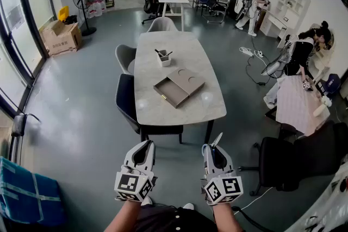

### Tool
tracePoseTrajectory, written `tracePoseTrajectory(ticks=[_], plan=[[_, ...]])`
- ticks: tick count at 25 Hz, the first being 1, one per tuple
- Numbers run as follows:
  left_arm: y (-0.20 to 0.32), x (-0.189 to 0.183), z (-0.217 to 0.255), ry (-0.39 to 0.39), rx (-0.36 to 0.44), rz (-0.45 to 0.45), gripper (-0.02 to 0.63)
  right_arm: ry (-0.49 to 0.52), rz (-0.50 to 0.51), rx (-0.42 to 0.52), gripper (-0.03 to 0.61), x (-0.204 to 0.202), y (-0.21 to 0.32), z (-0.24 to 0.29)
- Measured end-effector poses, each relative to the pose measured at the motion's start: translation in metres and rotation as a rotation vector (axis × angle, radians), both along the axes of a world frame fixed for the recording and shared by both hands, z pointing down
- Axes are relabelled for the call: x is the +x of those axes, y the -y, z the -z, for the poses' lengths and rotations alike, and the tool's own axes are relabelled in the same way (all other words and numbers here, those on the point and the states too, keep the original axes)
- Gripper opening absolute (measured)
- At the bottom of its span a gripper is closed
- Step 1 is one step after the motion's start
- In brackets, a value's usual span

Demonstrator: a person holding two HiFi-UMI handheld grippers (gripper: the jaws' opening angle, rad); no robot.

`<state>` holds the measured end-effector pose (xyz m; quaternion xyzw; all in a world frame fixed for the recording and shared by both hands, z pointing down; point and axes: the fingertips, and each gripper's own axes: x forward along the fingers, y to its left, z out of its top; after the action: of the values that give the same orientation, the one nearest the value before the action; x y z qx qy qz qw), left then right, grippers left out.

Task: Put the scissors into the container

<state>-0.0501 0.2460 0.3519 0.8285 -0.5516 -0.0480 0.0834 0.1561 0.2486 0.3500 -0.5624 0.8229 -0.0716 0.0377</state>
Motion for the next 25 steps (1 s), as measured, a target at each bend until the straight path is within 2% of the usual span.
tracePoseTrajectory(ticks=[14,19,25], plan=[[0.009,-0.018,0.005,0.000,0.005,-0.016,0.032,0.002,0.013,0.008,0.032,-0.024,0.006,0.005],[0.016,-0.025,0.005,0.005,0.007,-0.048,0.032,0.000,0.012,0.006,0.032,-0.041,0.009,0.002],[0.022,-0.047,0.004,0.021,0.004,-0.097,0.032,0.016,-0.035,-0.006,0.032,-0.065,0.012,-0.005]])
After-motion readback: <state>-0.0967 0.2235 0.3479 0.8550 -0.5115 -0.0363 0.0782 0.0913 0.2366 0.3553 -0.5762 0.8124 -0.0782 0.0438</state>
